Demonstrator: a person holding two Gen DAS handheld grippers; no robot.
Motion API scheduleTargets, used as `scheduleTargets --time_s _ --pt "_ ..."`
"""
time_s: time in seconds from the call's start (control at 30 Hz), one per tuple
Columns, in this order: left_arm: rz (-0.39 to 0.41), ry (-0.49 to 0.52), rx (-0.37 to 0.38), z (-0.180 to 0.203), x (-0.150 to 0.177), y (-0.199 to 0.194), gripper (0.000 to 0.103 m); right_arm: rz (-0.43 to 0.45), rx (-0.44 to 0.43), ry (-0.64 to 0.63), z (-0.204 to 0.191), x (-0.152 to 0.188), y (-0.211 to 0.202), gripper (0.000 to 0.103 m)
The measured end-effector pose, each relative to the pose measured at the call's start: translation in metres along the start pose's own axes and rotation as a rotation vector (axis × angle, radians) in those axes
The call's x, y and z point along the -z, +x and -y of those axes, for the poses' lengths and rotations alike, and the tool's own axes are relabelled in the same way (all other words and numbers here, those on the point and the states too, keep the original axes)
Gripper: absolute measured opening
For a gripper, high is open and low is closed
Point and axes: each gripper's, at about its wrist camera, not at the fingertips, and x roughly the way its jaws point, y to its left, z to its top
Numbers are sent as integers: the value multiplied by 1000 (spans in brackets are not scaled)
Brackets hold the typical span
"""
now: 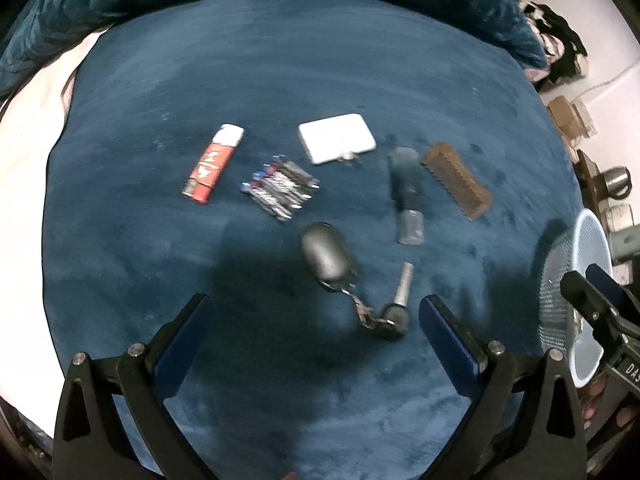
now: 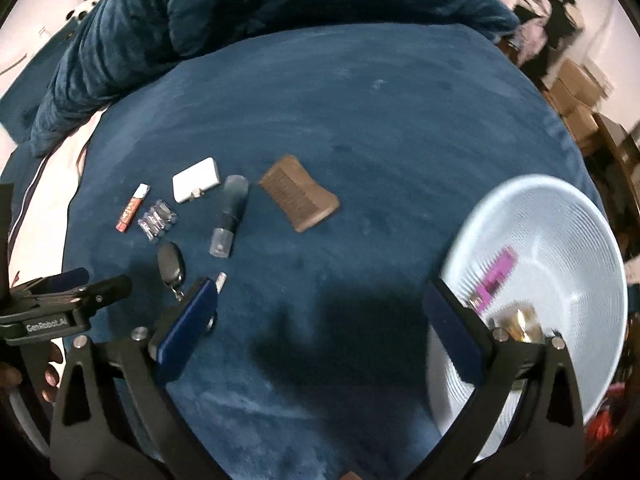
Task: Organize rigid objects
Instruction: 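Withdraw both tools from the basket and move over the table items, then grasp the red lighter with the left tool while the right tool grasps the brown comb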
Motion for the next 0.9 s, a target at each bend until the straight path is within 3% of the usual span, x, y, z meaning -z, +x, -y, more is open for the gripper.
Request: scheduleTargets --time_s 0.3,0.8,0.9 --pt "-3 -28 -25 -38 -23 27 102 -70 -16 -53 -21 -33 60 103" --pt "-8 -82 -41 -90 -63 58 97 -155 9 -80 -20 -74 151 101" --pt "-19 -80 -51 -95 -67 67 96 -154 20 -105 -21 -67 152 84"
